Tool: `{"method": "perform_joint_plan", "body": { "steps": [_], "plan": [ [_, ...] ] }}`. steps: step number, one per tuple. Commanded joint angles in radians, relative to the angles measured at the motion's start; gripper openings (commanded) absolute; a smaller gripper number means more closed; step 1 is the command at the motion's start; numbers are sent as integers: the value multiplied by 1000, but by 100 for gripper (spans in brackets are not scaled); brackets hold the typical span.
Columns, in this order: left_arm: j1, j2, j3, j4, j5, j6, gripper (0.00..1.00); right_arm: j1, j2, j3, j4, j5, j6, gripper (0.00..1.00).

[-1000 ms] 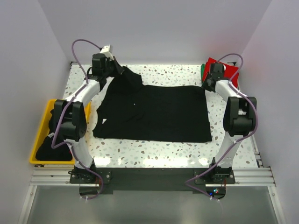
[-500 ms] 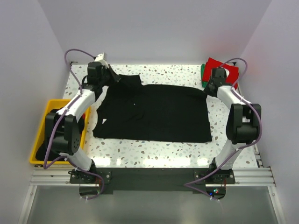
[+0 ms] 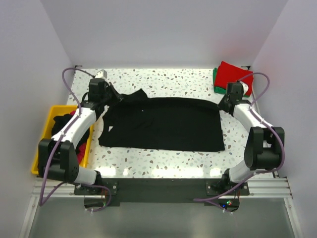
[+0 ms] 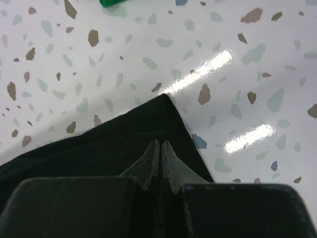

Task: Fold and stack the t-shirts
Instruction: Fold the tshirt

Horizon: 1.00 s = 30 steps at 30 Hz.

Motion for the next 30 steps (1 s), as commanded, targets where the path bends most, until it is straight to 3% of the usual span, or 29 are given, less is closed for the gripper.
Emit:
{"method": "perform_joint_plan", "body": {
  "steps": [1, 14, 30],
  "plan": [
    [9, -79, -47, -28, -33, -25, 0, 4, -55, -59, 34, 9, 41, 0],
    [9, -238, -199, -99, -54, -18, 0, 4, -115, -190, 28, 37, 69, 0],
    [9, -295, -180, -182, -111, -3, 0, 4, -208, -247, 8, 31, 82, 0]
  ]
}}
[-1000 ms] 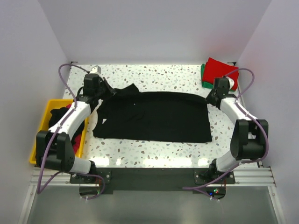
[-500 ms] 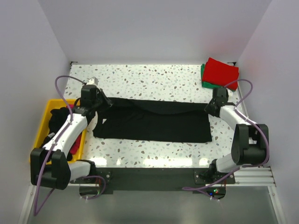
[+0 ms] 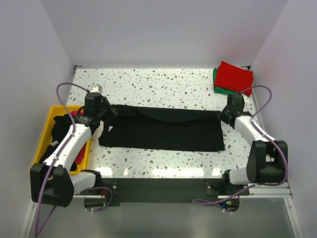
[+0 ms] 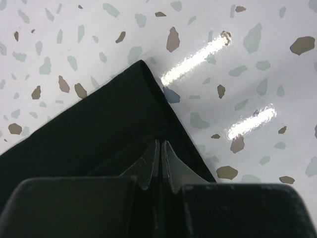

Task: Fold and stack the t-shirts
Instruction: Fold the tshirt

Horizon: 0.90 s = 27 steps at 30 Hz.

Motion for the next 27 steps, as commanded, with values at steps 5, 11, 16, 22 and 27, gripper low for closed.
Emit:
{"method": "perform_joint_plan", "body": {
  "steps": [5, 11, 16, 22, 27],
  "plan": [
    [10, -58, -9, -19, -28, 10, 0, 4, -60, -61, 13, 40, 20, 0],
    [10, -61, -84, 9, 13, 9, 0, 4, -65, -85, 10, 34, 17, 18],
    [9, -61, -141, 41, 61, -4, 0, 4, -89, -62, -20, -15, 16, 41],
    [9, -64, -177, 44, 67, -2, 0, 31, -126, -64, -5, -81, 25, 47],
    [9, -64, -187, 43, 70, -4, 0, 129, -71, -67, 27, -85, 60, 45]
  ]
}}
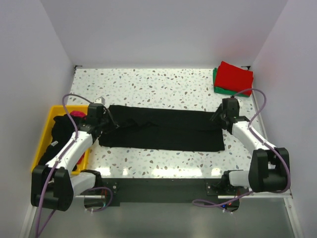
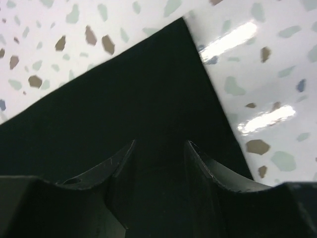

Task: Fold and stack the t-shirts
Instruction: Fold the tshirt

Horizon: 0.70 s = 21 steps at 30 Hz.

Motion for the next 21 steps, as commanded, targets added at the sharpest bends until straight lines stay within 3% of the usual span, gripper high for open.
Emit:
{"method": "perform_joint_plan", "body": {
  "steps": [1, 7, 14, 18, 21],
  "plan": [
    [8, -21, -25, 36, 18, -5, 0, 67, 44, 8, 45, -9, 43, 45],
    [8, -19, -104, 68, 67, -34, 0, 76, 115, -16, 49, 1, 69, 38],
    [8, -10, -165, 102, 108, -56, 2, 50, 106, -45, 33, 8, 52, 38],
    [8, -18, -159, 105, 113, -45, 30, 64, 60, -36, 48, -35, 22, 38],
    [8, -36, -129, 99, 113, -33, 43, 153, 43, 7, 43, -61, -9, 40]
  ]
}}
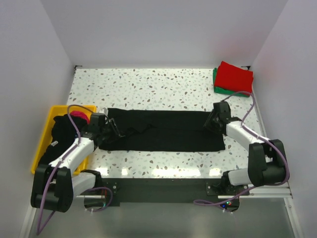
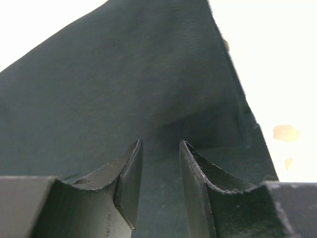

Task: Fold and stack the t-shirts
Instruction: Fold the tshirt

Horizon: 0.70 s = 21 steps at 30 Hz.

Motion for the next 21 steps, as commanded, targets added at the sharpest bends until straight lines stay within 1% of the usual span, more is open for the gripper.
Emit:
{"method": "perform_joint_plan", "body": {
  "steps": [1, 2, 3, 5, 6, 7, 8, 9, 11, 12, 14, 15, 16, 17, 18, 21],
  "plan": [
    [8, -38, 45, 32, 16, 10, 45, 119, -47, 65, 21, -27, -43, 40],
    [8, -43, 57, 23, 10, 10, 46, 156, -43, 101, 21, -21, -44, 40],
    [8, -44, 71, 14, -2, 12, 47, 239, -36, 116, 33, -19, -49, 40],
    [8, -44, 105, -3, -21, 12, 47, 322, -7, 174, 46, -11, -61, 41],
    [8, -40, 113, -2, -28, 12, 46, 409, 9, 199, 64, 16, -69, 41],
    [8, -34, 125, 1, -22, 12, 45, 449, 27, 223, 72, 30, -89, 41],
    [8, -14, 130, 4, -15, 15, 44, 492, 79, 286, 73, 47, -101, 42],
    [8, -3, 133, 7, -1, 17, 42, 570, 105, 320, 76, 59, -113, 42],
    [8, 23, 131, 17, -1, 15, 41, 641, 197, 410, 88, 102, -159, 42],
    [8, 28, 130, 20, -4, 15, 40, 701, 234, 441, 96, 110, -173, 42],
    [8, 34, 114, 26, -5, 12, 39, 753, 291, 528, 105, 137, -227, 43],
    [6, 35, 108, 29, -10, 12, 39, 802, 350, 553, 118, 148, -247, 43],
    [8, 32, 98, 29, -11, 9, 39, 822, 378, 581, 116, 151, -286, 44],
    [8, 32, 94, 27, -14, 9, 39, 862, 412, 637, 112, 172, -303, 44],
    [8, 29, 90, 30, -11, 9, 39, 879, 465, 664, 101, 183, -335, 45],
    [8, 21, 70, 39, -1, 7, 39, 939, 561, 754, 75, 240, -383, 46]
  ]
}}
